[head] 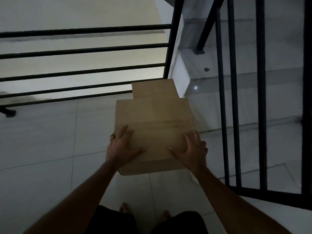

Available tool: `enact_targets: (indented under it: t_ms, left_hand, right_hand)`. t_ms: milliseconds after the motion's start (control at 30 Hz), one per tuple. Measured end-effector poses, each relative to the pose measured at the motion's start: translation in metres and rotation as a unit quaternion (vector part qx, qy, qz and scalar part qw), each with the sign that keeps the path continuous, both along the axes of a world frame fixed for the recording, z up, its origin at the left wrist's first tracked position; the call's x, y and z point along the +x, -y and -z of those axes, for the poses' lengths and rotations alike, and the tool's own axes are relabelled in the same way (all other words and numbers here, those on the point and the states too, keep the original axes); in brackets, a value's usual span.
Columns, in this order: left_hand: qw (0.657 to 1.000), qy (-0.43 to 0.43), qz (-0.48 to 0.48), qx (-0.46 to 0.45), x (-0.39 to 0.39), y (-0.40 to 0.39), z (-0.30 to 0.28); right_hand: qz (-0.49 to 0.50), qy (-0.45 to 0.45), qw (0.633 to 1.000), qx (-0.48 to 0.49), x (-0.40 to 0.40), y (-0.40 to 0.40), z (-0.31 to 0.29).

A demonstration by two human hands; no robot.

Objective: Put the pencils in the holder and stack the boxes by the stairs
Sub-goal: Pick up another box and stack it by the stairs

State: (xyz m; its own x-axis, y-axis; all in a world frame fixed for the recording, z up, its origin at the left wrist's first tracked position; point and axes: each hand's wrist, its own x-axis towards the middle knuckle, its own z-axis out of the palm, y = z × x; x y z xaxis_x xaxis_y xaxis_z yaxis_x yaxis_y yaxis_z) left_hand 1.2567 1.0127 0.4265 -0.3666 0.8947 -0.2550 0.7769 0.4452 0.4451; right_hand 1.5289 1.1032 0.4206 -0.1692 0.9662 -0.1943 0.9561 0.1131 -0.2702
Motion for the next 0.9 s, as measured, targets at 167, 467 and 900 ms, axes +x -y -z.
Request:
enact_targets:
  t_ms: [167, 467, 900]
  left_hand:
    - [1.000, -0.010, -0.013, 0.013, 0.002, -0.008, 0.080]
    - [0.999, -0.006, -0.025, 0.043, -0.006, -0.024, 0.255]
    - [0.996, 0.039, -0.011, 0.080, -0.001, -0.029, 0.372]
  right_hand:
    - [-0.009, 0.002, 1.000, 0.015, -0.002, -0.015, 0.075]
    - [-0.008, -0.024, 0.999, 0.045, -0.015, -0.036, 0.248]
    - [-0.008, -0.035, 0.999, 0.041, -0.008, -0.037, 0.369]
